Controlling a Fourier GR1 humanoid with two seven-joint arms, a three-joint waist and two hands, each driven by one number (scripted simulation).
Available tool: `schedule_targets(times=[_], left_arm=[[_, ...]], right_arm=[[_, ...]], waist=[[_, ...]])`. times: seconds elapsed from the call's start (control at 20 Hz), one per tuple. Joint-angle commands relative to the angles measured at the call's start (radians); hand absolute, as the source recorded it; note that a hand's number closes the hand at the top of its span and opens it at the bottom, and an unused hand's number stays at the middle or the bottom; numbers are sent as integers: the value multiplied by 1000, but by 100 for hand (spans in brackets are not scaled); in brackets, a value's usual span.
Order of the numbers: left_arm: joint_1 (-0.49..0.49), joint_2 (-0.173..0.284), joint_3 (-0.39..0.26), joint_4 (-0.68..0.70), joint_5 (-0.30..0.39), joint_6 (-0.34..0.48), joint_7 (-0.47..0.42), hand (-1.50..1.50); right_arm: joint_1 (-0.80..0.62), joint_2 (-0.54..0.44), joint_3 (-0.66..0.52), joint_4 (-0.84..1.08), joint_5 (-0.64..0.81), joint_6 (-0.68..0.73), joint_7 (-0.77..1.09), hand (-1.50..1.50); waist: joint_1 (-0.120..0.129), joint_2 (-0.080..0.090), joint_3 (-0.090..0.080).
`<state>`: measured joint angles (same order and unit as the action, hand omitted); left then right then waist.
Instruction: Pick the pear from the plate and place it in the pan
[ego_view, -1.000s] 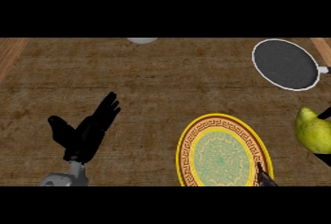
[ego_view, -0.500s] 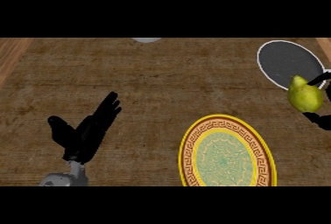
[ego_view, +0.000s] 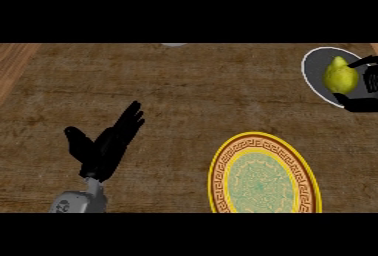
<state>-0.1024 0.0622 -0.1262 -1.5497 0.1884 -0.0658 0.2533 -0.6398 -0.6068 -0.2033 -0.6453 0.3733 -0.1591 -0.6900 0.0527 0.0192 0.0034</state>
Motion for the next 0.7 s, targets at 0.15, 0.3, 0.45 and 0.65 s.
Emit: schedule_targets(times=[0.15,0.3,0.45,0.65], left_arm=[[-12,8,-7,-5,-11,-13,-6,0],[-9,-7,-23,-2,2,-31,-12,0],[-24,-1,-17,-5,-2,-31,-14,0],[-53,-19,-40,-3,-10,-23,14,0]], right_arm=[[-137,-20,-94,275,-12,-95,-112,150],[-206,-38,-90,324,7,-104,-91,150],[-218,-25,-103,366,4,-132,-120,150],[-225,-56,11,457,141,-154,24,-150]], waist=[[31,16,3],[51,24,4],[57,28,5],[78,38,2]])
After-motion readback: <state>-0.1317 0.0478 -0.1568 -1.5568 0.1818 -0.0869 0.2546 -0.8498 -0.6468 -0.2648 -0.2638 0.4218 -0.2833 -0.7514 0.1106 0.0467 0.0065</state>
